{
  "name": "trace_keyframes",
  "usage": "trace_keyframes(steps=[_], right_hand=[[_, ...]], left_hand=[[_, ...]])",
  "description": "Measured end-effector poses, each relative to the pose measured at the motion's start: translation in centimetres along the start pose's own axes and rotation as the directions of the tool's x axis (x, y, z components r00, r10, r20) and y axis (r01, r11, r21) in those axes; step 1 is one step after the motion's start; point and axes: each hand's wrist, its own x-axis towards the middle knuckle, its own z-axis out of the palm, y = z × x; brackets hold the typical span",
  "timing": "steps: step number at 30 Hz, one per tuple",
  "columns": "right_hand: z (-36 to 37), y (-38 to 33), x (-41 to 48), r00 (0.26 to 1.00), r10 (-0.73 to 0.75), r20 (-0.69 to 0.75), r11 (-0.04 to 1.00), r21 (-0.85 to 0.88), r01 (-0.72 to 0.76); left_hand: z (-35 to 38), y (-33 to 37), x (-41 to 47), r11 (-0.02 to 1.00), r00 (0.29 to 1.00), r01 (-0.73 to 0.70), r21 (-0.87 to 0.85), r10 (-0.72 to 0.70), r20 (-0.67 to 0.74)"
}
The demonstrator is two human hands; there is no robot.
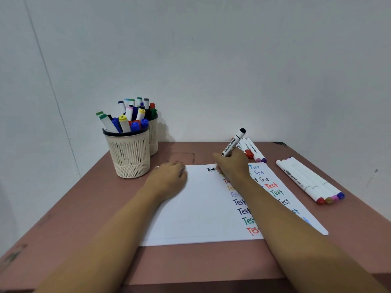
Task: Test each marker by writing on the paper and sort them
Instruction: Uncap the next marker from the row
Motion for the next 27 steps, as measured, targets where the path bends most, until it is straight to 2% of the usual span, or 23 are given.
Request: trace_keyframes(steps=[7, 13, 20, 27], right_hand=[[-0.16, -0.12, -0.18, 1.000, 0.012, 0.027, 1.000, -0.010, -0.011], [-0.06, 0.18, 0.05, 0.998, 0.010, -0.068, 1.000, 0.029, -0.008], [-0.12, -0.08, 0.00, 0.999, -0.027, -0.041, 0.999, -0.028, 0.026], [-0.31, -0.20, -0.19, 1.000, 0.016, -0.017, 1.000, 0.010, -0.016]], left_hand=[[-0.06, -0.04, -0.06, 1.000, 1.000, -0.002, -0.001, 0.002, -0.001], [-0.08, -0.04, -0.05, 1.000, 1.000, -0.008, -0.001, 0.008, 0.000], [0.04, -0.17, 0.08, 1.000, 1.000, -0.007, 0.004, 0.007, 0.002], [0.01, -0.12, 0.05, 1.000, 1.000, -0.010, 0.010, 0.010, 0.001]])
